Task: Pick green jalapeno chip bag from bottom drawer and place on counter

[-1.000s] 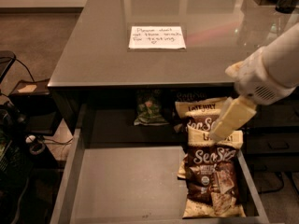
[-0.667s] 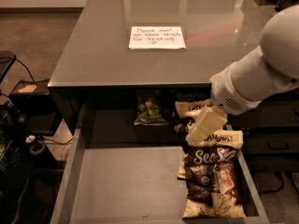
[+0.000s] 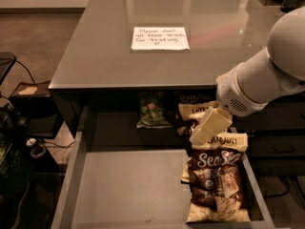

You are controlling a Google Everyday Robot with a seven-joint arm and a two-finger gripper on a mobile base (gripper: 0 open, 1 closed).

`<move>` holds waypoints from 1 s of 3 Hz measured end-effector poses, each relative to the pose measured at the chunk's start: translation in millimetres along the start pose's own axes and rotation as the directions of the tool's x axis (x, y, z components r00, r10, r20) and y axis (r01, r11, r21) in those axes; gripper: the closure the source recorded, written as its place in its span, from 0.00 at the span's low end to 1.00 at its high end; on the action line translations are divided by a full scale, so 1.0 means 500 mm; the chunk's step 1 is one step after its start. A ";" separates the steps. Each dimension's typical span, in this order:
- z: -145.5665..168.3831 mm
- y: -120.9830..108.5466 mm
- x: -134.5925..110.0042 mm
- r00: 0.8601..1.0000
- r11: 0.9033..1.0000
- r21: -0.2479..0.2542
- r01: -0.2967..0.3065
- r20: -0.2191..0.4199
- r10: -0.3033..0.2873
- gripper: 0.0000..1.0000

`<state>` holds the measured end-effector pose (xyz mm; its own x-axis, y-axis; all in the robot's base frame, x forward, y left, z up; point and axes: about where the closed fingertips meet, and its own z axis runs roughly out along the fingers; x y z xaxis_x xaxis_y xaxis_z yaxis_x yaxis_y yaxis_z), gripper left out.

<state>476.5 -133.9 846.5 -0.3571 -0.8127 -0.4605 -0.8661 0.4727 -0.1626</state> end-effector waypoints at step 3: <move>0.262 0.092 -0.026 0.996 0.999 0.001 -0.041 0.083 0.041 0.00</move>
Offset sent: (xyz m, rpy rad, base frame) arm 0.0126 0.0850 -0.1408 0.1103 -0.0336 -0.0272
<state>487.1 -56.8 731.0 -0.3615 -0.7616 -0.5379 -0.8507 0.5056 -0.1441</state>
